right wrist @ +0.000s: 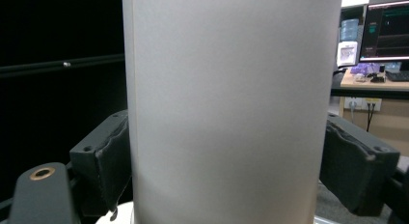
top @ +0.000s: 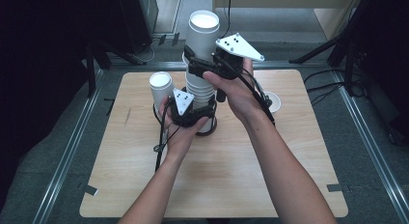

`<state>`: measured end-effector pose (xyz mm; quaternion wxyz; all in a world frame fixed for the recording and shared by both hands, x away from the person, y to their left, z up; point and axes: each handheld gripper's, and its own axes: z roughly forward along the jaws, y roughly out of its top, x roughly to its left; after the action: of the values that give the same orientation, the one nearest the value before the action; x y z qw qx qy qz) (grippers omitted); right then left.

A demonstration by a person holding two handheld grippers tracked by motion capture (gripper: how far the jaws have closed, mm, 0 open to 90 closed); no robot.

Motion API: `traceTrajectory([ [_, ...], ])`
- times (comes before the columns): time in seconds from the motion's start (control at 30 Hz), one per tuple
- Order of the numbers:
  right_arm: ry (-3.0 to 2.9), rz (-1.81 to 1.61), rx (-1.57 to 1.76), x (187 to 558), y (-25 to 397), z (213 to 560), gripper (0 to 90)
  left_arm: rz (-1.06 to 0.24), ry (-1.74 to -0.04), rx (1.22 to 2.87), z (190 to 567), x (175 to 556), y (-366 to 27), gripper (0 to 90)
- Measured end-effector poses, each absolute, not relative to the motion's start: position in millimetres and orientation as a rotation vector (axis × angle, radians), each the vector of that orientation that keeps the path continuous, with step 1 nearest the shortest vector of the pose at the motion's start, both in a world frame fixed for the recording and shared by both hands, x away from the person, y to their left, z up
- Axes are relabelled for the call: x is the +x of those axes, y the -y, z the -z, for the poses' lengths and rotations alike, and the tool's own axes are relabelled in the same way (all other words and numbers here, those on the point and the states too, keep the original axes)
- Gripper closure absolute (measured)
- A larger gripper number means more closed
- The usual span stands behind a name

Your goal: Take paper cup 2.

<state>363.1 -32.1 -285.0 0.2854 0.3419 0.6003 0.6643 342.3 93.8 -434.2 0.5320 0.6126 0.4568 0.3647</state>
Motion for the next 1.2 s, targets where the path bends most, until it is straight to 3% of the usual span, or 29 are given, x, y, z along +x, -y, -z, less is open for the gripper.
traceTrajectory([
  [1.2,-1.402,-1.816,0.927,345.4,84.4,255.7,14.8,-0.812,-1.078,1.466,431.6,339.2,-102.6,6.5],
])
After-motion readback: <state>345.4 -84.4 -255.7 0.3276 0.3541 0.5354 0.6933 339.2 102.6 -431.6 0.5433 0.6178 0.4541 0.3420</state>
